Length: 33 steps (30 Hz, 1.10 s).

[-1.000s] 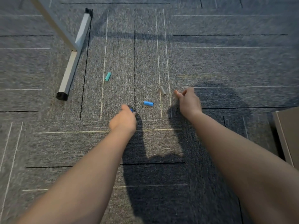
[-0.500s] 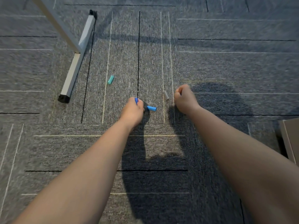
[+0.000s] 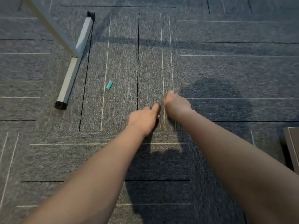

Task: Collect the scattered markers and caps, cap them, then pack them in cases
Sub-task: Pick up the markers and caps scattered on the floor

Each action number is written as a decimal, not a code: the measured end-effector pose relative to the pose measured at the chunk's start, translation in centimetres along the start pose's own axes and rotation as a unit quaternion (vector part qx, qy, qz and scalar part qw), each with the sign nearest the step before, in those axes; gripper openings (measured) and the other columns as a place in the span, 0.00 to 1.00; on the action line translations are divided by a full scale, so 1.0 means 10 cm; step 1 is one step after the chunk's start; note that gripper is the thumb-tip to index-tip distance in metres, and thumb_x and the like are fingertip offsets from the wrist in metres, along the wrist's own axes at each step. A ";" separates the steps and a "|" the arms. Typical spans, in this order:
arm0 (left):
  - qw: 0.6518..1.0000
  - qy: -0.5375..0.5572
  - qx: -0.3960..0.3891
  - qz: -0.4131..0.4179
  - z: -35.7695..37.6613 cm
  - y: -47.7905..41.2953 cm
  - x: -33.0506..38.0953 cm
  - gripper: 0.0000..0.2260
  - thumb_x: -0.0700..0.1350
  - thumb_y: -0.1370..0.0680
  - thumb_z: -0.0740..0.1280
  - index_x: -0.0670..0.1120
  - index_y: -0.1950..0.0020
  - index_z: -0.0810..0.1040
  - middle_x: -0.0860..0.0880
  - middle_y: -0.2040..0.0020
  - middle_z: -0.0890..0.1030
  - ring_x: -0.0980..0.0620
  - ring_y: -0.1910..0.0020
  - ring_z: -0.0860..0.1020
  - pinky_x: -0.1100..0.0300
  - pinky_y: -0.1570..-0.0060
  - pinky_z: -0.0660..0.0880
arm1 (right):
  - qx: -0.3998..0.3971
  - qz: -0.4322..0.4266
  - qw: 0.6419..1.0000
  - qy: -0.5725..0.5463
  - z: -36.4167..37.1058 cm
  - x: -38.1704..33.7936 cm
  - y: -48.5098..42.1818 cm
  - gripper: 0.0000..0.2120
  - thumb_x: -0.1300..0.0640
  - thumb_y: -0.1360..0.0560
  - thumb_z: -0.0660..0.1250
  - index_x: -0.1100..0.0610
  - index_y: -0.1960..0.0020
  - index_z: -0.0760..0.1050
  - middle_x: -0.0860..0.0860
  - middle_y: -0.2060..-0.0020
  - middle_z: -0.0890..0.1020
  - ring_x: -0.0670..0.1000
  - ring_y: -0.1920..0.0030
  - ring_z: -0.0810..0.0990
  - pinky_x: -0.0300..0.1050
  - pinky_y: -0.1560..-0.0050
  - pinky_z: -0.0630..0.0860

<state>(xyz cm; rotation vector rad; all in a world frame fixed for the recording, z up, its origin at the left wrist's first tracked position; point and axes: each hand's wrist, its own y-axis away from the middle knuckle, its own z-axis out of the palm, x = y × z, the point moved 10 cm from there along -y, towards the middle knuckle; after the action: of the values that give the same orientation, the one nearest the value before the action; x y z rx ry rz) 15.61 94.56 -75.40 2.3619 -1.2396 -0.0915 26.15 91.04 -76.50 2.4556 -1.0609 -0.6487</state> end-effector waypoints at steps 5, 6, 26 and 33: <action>0.999 0.011 -0.029 0.035 0.01 -0.02 0.01 0.10 0.48 0.18 0.55 0.47 0.38 0.64 0.47 0.52 0.74 0.44 0.57 0.78 0.54 0.65 0.71 | 0.013 -0.009 0.999 0.052 0.00 -0.09 0.00 0.07 0.65 0.20 0.50 0.62 0.44 0.63 0.61 0.49 0.77 0.61 0.52 0.80 0.52 0.60 0.76; 0.998 0.051 -0.024 0.012 -0.02 -0.04 -0.09 0.10 0.50 0.17 0.54 0.46 0.40 0.66 0.47 0.51 0.76 0.45 0.56 0.77 0.54 0.63 0.70 | 0.020 -0.013 0.999 0.048 -0.01 -0.11 0.00 0.08 0.65 0.20 0.49 0.62 0.44 0.64 0.61 0.50 0.78 0.61 0.54 0.80 0.53 0.59 0.77; 0.946 0.104 0.032 -0.307 -0.54 -0.42 -1.70 0.13 0.44 0.19 0.56 0.42 0.37 0.60 0.43 0.58 0.75 0.43 0.61 0.73 0.52 0.67 0.65 | 0.049 -0.033 0.989 0.138 0.06 -0.12 0.02 0.10 0.58 0.19 0.55 0.62 0.40 0.61 0.58 0.53 0.74 0.56 0.64 0.75 0.52 0.65 0.82; 0.966 0.007 0.028 -0.258 -0.53 -0.43 -1.52 0.13 0.37 0.20 0.54 0.42 0.35 0.62 0.46 0.67 0.68 0.49 0.70 0.68 0.56 0.74 0.61 | 0.052 -0.024 0.991 0.124 0.05 -0.15 0.03 0.09 0.61 0.20 0.53 0.61 0.40 0.61 0.59 0.52 0.75 0.56 0.65 0.73 0.48 0.69 0.76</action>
<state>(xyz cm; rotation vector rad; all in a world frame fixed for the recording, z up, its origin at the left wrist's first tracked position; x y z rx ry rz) 11.33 110.62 -74.85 2.6727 -0.5963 -0.2061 24.84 91.88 -76.33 2.5749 -0.9624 -0.2977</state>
